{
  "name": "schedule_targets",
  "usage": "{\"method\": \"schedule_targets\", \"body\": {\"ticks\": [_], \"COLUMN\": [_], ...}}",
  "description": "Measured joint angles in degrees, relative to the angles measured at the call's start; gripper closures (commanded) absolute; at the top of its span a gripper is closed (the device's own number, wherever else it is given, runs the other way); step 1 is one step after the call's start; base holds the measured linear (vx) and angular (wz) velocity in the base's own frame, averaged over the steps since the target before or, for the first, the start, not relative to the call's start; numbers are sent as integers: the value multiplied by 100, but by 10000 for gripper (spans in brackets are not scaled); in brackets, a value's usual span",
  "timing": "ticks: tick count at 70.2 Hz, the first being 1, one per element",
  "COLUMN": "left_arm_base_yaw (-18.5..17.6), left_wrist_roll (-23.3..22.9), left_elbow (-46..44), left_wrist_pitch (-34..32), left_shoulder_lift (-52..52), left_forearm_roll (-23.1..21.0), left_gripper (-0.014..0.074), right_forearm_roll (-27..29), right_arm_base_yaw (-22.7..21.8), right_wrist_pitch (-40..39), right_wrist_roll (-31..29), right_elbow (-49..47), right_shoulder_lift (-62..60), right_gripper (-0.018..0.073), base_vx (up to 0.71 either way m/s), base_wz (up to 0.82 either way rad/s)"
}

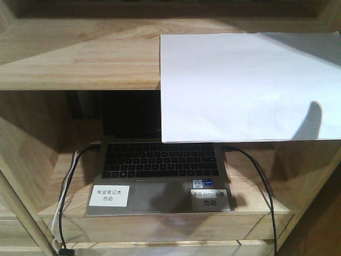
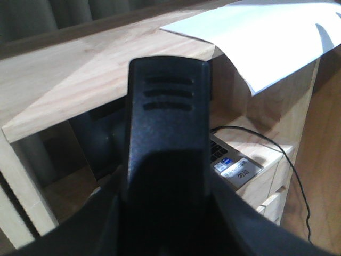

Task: Grab stapler and paper to desk for stapling

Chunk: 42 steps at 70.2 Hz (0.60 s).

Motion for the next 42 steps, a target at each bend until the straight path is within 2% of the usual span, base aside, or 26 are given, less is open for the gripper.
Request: {"method": "schedule_targets", "body": {"ticks": [42], "left_arm_base_yaw": [0], "left_wrist_roll": [0], "left_elbow": [0], "left_wrist_pitch": [-13], "left_shoulder_lift": [0], "left_forearm_roll": [0], "left_gripper": [603], "right_forearm_roll": [0], "right_arm_base_yaw": [0], "right_wrist_pitch": [0], "right_wrist_roll": [0], "right_elbow": [0], "right_shoulder_lift": [0], "right_gripper": [108], "base_vx": [0], "base_wz": [0]}}
